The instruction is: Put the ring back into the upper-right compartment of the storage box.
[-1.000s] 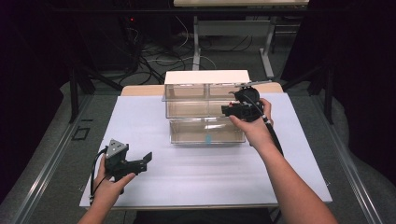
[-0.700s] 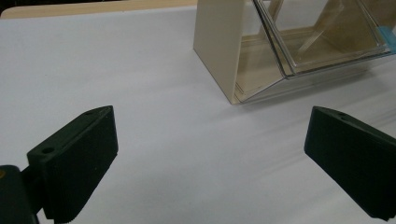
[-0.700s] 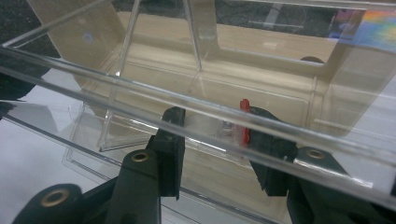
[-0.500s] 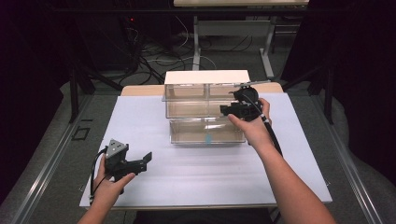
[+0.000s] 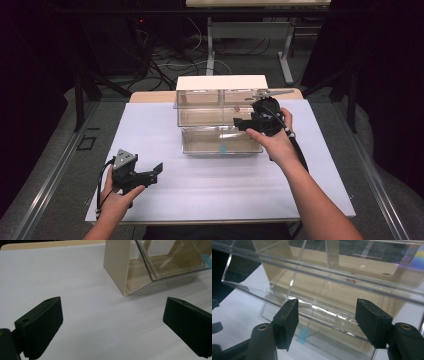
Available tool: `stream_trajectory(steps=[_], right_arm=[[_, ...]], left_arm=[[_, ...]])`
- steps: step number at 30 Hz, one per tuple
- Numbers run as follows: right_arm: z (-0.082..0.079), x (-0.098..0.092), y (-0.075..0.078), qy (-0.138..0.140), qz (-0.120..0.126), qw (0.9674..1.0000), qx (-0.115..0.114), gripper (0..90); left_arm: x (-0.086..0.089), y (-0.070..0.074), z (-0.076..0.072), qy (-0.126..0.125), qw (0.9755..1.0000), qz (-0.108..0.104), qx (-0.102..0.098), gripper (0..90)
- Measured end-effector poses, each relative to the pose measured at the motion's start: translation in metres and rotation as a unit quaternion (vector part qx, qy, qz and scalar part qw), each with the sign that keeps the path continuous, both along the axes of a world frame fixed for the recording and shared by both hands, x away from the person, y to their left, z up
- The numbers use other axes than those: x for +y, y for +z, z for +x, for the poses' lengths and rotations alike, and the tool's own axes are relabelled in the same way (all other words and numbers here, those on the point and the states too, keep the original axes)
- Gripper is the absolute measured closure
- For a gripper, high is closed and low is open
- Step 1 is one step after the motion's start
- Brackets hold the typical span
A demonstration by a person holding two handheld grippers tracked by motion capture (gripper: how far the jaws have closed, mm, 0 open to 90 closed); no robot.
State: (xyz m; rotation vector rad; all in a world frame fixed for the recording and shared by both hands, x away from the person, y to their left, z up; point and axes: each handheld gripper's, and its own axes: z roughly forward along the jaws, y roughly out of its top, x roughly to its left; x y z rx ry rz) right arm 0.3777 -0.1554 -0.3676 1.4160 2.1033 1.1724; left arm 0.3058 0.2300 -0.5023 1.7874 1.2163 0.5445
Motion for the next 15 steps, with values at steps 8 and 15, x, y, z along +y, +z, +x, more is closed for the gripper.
stream_trajectory(steps=[8,15], right_arm=[[-0.016,0.001,0.002,0.018,-0.008,0.9997,-0.017,24.8],[-0.030,-0.005,0.003,0.029,-0.008,0.9992,-0.026,17.6]], left_arm=[[0.000,0.000,0.000,0.001,1.0000,-0.001,-0.002,3.2],[0.000,0.000,0.000,0.000,1.0000,0.000,0.000,3.2]])
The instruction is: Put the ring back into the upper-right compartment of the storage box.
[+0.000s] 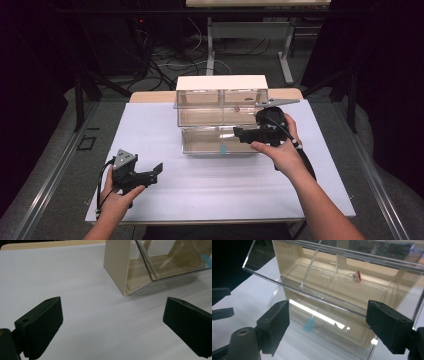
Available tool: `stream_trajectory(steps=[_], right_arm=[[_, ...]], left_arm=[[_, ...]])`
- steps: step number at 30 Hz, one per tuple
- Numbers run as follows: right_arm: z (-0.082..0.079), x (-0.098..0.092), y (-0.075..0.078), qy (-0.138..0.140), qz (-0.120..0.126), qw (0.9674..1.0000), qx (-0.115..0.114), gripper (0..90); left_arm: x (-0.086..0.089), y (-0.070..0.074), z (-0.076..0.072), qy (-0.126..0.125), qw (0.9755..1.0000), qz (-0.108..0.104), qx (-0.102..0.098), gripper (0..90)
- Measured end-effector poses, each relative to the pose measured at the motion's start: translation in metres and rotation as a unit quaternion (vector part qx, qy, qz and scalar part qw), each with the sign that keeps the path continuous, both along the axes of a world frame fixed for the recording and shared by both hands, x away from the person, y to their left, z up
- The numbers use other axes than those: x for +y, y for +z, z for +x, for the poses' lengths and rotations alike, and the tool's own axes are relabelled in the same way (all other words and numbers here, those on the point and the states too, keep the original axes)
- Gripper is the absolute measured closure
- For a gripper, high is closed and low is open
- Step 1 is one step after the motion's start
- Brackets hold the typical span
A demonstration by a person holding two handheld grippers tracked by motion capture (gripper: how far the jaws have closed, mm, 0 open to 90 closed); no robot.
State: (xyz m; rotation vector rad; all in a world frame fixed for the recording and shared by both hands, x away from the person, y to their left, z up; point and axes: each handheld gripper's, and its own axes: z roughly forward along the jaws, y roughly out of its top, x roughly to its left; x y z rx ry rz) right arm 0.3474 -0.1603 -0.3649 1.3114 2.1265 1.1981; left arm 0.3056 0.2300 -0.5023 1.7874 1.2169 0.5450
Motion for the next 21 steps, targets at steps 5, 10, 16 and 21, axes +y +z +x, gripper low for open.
stream_trajectory(steps=[5,10,16,21], right_arm=[[-0.009,-0.006,-0.001,0.002,-0.004,1.0000,-0.006,15.3],[-0.015,-0.015,-0.007,0.000,-0.016,0.9999,-0.002,14.1],[-0.019,-0.027,-0.021,-0.002,-0.035,0.9994,0.002,3.9],[-0.022,-0.035,-0.034,-0.004,-0.036,0.9993,0.001,2.4]], left_arm=[[0.000,0.000,0.000,0.000,1.0000,0.000,0.000,3.1],[0.000,0.000,0.000,0.001,1.0000,0.000,0.000,3.1],[-0.001,0.000,0.000,0.001,1.0000,-0.001,0.002,3.2],[0.000,0.000,0.000,0.001,1.0000,-0.001,0.001,3.2]])
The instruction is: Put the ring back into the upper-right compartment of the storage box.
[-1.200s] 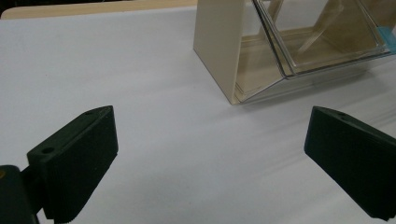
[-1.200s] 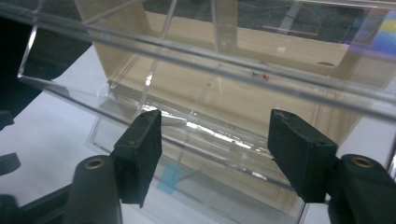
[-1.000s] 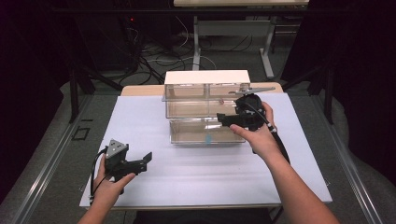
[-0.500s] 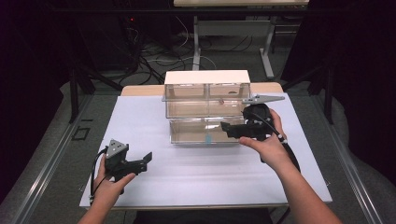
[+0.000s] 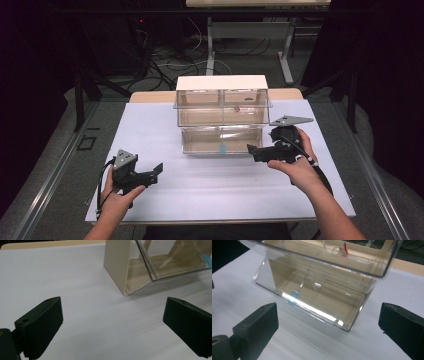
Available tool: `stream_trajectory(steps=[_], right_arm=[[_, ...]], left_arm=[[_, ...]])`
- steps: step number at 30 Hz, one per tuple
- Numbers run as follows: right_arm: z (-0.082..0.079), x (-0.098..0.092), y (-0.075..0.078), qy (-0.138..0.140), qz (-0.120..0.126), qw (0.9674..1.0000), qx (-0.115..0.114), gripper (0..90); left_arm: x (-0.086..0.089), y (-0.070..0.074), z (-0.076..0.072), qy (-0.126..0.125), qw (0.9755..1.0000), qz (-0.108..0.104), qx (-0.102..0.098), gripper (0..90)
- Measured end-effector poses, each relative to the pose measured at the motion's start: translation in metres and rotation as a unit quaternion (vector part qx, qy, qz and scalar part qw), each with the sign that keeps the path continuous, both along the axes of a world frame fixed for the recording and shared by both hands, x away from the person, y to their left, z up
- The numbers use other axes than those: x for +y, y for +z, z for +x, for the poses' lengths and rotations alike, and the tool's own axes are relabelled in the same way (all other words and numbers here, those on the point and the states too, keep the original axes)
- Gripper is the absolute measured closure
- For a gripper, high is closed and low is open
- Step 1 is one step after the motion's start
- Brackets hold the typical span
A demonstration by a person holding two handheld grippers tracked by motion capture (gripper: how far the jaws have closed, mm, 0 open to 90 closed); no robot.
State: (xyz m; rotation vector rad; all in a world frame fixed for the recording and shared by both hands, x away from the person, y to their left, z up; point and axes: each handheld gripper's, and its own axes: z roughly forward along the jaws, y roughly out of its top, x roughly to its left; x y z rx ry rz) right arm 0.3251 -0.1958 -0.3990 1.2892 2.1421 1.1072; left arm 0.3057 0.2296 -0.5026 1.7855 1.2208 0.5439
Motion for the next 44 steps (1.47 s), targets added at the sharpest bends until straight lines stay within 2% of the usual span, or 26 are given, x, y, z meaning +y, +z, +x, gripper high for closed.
stream_trajectory(steps=[5,14,17,20,29,34,37,40,41,42,44], right_arm=[[-0.003,-0.012,-0.013,-0.012,0.000,0.9999,-0.008,2.4],[-0.004,-0.034,-0.045,-0.032,-0.008,0.9994,0.012,0.0],[-0.004,-0.040,-0.054,-0.042,-0.012,0.9990,0.011,0.0],[-0.006,-0.045,-0.060,-0.047,-0.016,0.9988,0.003,0.0],[-0.008,-0.058,-0.077,-0.072,-0.014,0.9973,-0.001,0.0],[-0.006,-0.065,-0.086,-0.086,-0.010,0.9962,0.000,0.0],[-0.006,-0.067,-0.092,-0.095,0.000,0.9955,0.009,0.0],[-0.006,-0.068,-0.095,-0.096,0.001,0.9953,0.013,0.0],[-0.006,-0.069,-0.095,-0.095,-0.006,0.9954,0.008,0.0],[-0.006,-0.068,-0.095,-0.099,0.000,0.9950,0.013,0.0],[-0.006,-0.069,-0.095,-0.093,-0.009,0.9956,0.007,0.0]], left_arm=[[0.000,0.000,0.000,0.001,1.0000,-0.001,0.001,3.2],[-0.001,-0.001,0.000,0.002,1.0000,-0.001,0.001,3.2],[-0.001,-0.001,0.000,0.002,1.0000,-0.001,0.001,3.2],[-0.001,-0.001,0.000,0.002,1.0000,0.000,0.001,3.3],[-0.002,-0.001,0.000,0.001,1.0000,0.001,0.003,3.3],[-0.002,-0.001,0.001,0.000,1.0000,0.002,0.003,3.3],[-0.002,-0.001,0.001,0.001,1.0000,0.002,0.003,3.3],[-0.002,-0.001,0.001,0.002,1.0000,0.001,0.003,3.3],[-0.002,-0.001,0.001,0.001,1.0000,0.001,0.003,3.3],[-0.002,-0.001,0.001,0.001,1.0000,0.001,0.003,3.3],[-0.002,-0.001,0.001,0.000,1.0000,0.002,0.002,3.3]])
